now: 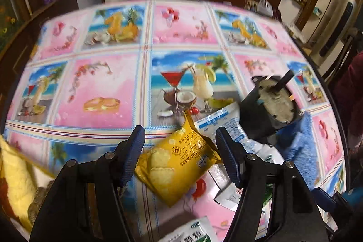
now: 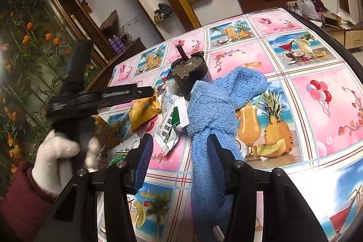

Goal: Organize soft objects
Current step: 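Grasp the yellow cracker packet with the left tool and lift it, then grasp the pink plush pouch with the left tool while the right tool grasps the yellow cracker packet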

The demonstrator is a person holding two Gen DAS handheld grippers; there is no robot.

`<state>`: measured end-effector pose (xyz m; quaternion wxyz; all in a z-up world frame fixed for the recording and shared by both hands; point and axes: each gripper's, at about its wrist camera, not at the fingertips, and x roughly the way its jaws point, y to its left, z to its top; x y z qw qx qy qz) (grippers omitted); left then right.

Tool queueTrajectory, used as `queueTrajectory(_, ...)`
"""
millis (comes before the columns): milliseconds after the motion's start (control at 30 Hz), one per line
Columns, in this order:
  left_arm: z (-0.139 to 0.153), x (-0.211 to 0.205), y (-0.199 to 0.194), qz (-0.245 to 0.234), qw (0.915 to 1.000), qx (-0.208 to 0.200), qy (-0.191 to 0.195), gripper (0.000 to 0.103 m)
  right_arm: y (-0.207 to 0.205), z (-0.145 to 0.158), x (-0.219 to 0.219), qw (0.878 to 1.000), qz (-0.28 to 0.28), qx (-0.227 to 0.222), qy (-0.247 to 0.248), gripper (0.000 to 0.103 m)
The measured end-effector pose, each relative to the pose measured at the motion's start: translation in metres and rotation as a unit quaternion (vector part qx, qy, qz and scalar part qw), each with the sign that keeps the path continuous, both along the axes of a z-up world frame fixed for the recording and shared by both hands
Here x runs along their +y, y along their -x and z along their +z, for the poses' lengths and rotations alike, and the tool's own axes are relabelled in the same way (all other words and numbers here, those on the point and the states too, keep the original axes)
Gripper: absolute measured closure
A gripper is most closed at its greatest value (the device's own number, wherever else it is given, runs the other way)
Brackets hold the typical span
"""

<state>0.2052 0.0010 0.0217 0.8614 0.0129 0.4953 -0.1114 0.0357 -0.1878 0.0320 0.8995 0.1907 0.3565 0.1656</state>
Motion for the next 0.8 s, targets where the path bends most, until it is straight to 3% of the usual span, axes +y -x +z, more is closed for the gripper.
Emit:
queueTrajectory(67, -0.011, -0.001, -0.002, -0.008, 0.9996, 0.029, 0.003, 0.038, -0.001, -0.001, 0.001, 1.000, 0.001, 0.003, 0.004, 0.054)
queueTrajectory(167, -0.013, -0.011, 0.018, -0.048, 0.9981, 0.029, -0.025, 0.047, -0.001, -0.001, 0.002, 1.000, 0.003, 0.004, 0.006, 0.054)
queueTrajectory(333, -0.015, -0.031, 0.086, -0.129, 0.9895, 0.057, -0.033, 0.049, 0.000, -0.002, 0.002, 1.000, -0.001, 0.004, 0.011, 0.054)
queueTrajectory(400, -0.013, -0.040, 0.118, -0.172, 0.9819, 0.075, -0.018, 0.049, -0.001, -0.003, 0.002, 1.000, -0.003, 0.007, 0.014, 0.054)
queueTrajectory(467, -0.005, -0.039, 0.147, -0.197, 0.9752, 0.100, 0.021, 0.049, -0.001, -0.005, 0.002, 1.000, -0.003, 0.011, 0.016, 0.054)
queueTrajectory(567, 0.023, -0.017, 0.176, -0.184, 0.9770, 0.074, 0.079, 0.049, -0.001, -0.007, 0.005, 1.000, 0.002, 0.012, 0.022, 0.054)
queueTrajectory(700, 0.044, 0.027, 0.198, -0.123, 0.9880, 0.020, 0.091, 0.049, 0.002, -0.006, 0.010, 1.000, 0.014, 0.003, 0.028, 0.054)
queueTrajectory(800, 0.039, 0.054, 0.210, -0.090, 0.9911, 0.013, 0.097, 0.049, 0.004, -0.007, 0.017, 0.999, 0.028, -0.001, 0.030, 0.054)
